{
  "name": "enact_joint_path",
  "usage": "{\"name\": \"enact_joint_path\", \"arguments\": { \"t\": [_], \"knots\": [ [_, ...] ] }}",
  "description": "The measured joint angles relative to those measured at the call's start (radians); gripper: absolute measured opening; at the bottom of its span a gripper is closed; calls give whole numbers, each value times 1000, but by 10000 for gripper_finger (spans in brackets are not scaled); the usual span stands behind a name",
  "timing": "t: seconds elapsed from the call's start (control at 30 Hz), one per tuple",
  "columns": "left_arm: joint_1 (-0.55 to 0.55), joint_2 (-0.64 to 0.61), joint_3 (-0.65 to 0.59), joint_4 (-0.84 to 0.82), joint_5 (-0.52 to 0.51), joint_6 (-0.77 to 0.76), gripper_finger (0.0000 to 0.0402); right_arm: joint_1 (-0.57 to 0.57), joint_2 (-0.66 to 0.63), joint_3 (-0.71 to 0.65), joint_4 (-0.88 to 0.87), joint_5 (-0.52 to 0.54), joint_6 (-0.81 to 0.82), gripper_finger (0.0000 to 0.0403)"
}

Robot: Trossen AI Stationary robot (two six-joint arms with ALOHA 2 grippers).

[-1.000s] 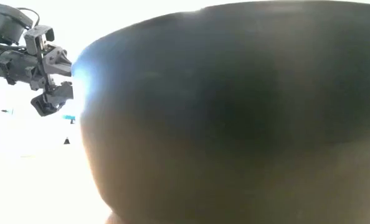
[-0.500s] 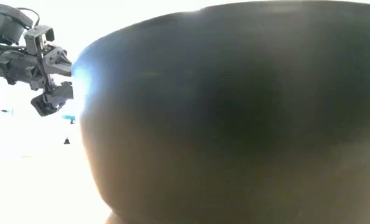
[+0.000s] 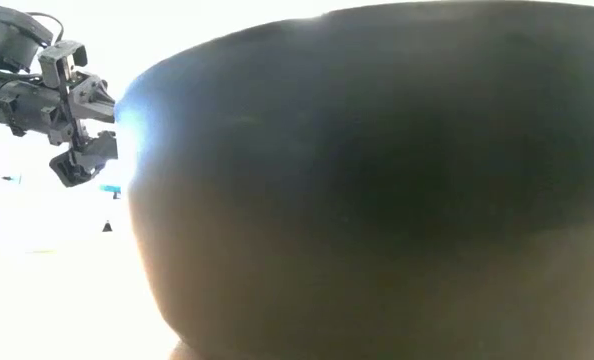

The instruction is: Nest bowls inside each other

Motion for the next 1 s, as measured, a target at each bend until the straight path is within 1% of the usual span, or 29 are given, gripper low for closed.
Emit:
{"name": "enact_joint_path", "arguments": {
  "t": [0.73,0.8,0.9,1.0],
  "knots": [
    [0,0,0,0,0,0,196,0,0,0,6,0,15,9],
    [0,0,0,0,0,0,196,0,0,0,35,-2,76,9],
    [0,0,0,0,0,0,196,0,0,0,83,-2,221,9],
    [0,0,0,0,0,0,196,-3,0,-1,212,1,348,9]
  ]
}}
